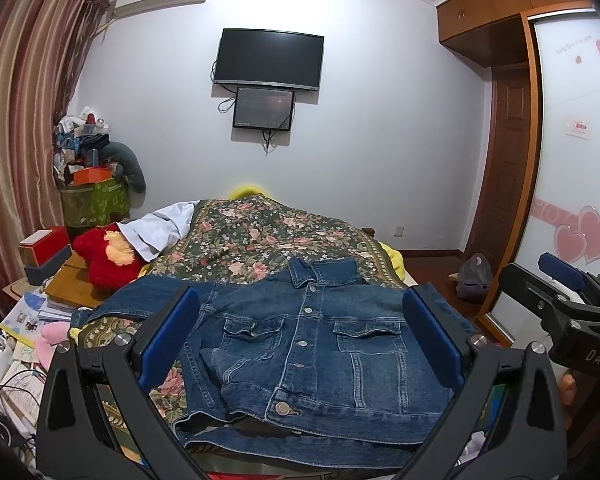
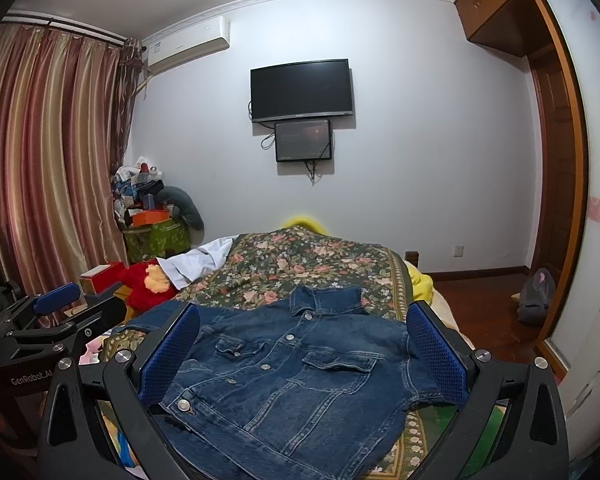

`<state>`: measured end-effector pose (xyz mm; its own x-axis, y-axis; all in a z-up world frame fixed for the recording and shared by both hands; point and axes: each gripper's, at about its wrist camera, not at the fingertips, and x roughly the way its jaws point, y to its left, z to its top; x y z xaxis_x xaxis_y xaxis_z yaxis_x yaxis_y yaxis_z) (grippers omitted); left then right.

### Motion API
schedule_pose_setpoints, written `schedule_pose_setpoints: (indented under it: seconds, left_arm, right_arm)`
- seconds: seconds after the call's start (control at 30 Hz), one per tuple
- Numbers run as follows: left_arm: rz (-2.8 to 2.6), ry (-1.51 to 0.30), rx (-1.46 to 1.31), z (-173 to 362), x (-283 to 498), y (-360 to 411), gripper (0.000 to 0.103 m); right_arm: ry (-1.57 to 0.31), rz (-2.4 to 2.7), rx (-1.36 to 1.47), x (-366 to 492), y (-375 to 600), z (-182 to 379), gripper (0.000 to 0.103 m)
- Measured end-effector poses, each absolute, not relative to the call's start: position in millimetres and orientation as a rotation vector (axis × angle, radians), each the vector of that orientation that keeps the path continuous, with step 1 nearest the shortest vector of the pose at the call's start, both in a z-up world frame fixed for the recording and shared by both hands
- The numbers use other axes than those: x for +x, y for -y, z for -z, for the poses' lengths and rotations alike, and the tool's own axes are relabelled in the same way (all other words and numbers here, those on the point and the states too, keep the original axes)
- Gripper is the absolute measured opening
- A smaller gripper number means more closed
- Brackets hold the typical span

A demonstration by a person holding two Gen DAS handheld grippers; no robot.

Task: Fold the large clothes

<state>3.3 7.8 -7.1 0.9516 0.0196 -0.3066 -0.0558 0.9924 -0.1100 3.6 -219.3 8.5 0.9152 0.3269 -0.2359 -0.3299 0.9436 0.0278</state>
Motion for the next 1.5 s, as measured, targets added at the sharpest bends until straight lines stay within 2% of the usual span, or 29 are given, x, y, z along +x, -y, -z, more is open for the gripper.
schedule_pose_setpoints:
  seconds: [1.5]
  left_arm:
    - [-0.039, -0.307, -0.117, 7.0, 3.7, -5.7, 0.102]
  right_arm:
    - [-0.244, -0.338, -0.009, 5.1, 220.2, -10.8, 0.103]
